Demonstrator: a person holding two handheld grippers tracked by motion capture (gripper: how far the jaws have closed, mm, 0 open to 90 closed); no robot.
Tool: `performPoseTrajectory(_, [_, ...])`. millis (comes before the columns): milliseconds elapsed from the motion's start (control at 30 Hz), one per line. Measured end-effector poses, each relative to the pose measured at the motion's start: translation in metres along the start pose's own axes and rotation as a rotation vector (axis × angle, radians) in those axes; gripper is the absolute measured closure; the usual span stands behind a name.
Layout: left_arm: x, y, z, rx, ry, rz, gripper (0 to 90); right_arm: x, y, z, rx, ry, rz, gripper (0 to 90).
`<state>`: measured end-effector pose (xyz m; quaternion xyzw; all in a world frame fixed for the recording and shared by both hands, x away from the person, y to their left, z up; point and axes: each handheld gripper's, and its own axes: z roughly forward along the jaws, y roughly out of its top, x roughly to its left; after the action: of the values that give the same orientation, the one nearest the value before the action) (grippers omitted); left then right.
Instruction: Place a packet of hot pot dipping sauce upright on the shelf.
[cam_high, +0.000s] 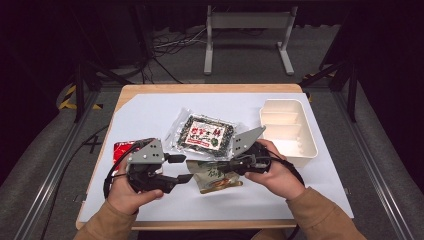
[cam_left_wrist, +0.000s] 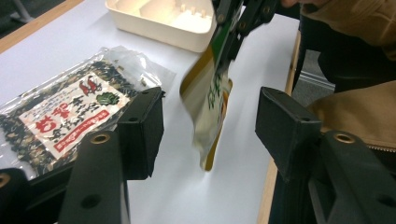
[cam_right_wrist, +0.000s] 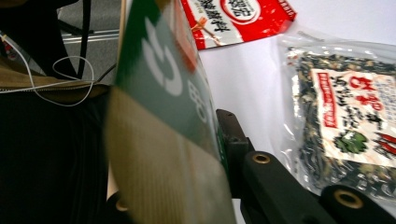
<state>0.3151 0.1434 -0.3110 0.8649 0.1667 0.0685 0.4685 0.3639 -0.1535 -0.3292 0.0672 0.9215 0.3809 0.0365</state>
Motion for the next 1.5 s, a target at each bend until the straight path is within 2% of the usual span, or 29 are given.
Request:
performPoseTrajectory(367, [0.008, -0.009, -0.006, -0.037, 0.019, -0.053, 38.6, -0.017, -0.002, -0.031, -0.041, -0.04, 0.036, 89.3])
performPoseTrajectory(500, [0.01, -0.014, -0.008, -0.047, 0.044, -0.061, 36.4, -0.024, -0.003, -0.041, -0.048, -0.048, 0.043, 89.2])
performPoseTrajectory(833, [0.015, -0.021, -0.011, -0.054, 0.064, -0.083, 34.3, -0.045, -0.008, -0.066, -0.08, -0.082, 0.064, 89.2])
performPoseTrajectory(1033, [0.019, -0.024, -0.012, -0.056, 0.067, -0.102, 33.8, -0.058, -0.009, -0.078, -0.093, -0.103, 0.045, 89.2])
performPoseTrajectory(1333, [0.025, -0.031, -0.015, -0.061, 0.075, -0.138, 33.5, -0.081, -0.016, -0.095, -0.121, -0.139, 0.06, 89.2])
performPoseTrajectory(1500, [0.026, -0.034, -0.017, -0.059, 0.082, -0.15, 33.5, -0.089, -0.017, -0.102, -0.135, -0.149, 0.061, 89.3])
